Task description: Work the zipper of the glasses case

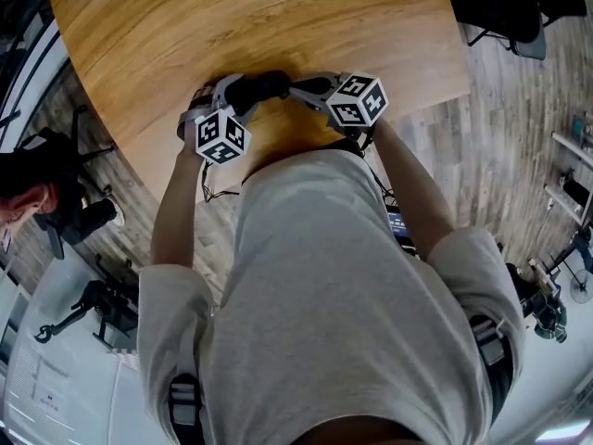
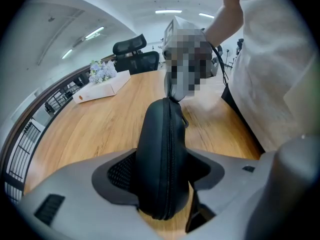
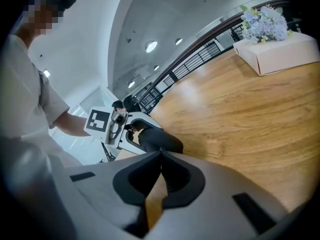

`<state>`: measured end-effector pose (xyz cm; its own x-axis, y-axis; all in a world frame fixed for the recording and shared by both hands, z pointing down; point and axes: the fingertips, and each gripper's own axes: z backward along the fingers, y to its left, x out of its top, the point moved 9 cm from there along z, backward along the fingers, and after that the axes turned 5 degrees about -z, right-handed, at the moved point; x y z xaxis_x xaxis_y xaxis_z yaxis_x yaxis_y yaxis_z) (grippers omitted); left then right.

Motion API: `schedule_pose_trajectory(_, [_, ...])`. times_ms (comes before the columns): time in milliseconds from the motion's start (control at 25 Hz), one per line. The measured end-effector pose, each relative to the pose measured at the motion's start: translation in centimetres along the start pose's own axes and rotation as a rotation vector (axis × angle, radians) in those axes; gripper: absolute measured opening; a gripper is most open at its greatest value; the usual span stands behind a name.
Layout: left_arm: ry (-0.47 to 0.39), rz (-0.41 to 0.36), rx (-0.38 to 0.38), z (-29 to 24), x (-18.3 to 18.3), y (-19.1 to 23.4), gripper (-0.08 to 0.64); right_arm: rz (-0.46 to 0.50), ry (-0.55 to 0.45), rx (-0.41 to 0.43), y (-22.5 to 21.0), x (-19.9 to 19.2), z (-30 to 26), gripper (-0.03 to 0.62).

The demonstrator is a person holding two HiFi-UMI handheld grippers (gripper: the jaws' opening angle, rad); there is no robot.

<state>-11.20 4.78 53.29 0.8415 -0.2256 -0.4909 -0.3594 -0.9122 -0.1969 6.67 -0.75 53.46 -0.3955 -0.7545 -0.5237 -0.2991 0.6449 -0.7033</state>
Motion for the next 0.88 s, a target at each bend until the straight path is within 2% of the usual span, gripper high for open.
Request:
schedule_pose_trajectory(200, [0.018,0.010,0.021,-0.1,0.2,0.0,0.282,-0.004,-0.015,-0.026,0.7,0.6,0.2,0.028])
schedule_pose_trajectory(400, [0.022,-0.016,0.024,-0.3,0.4,0.1,0.276,0.065,0.013,-0.061,1.4,0.7,0.4,0.028])
schedule_pose_trajectory(720, [0.037,-0.012,0.029,-0.2,0.4,0.1,0.273,0.035,-0.025,-0.076,2.4,0.7,0.0,0.027])
schedule_pose_trajectory(880, [0.032,-0.009,0.030,-0.1,0.5,0.2,0.273,0.084,-0.006,-0.083,2.4,0.9,0.2,0.027])
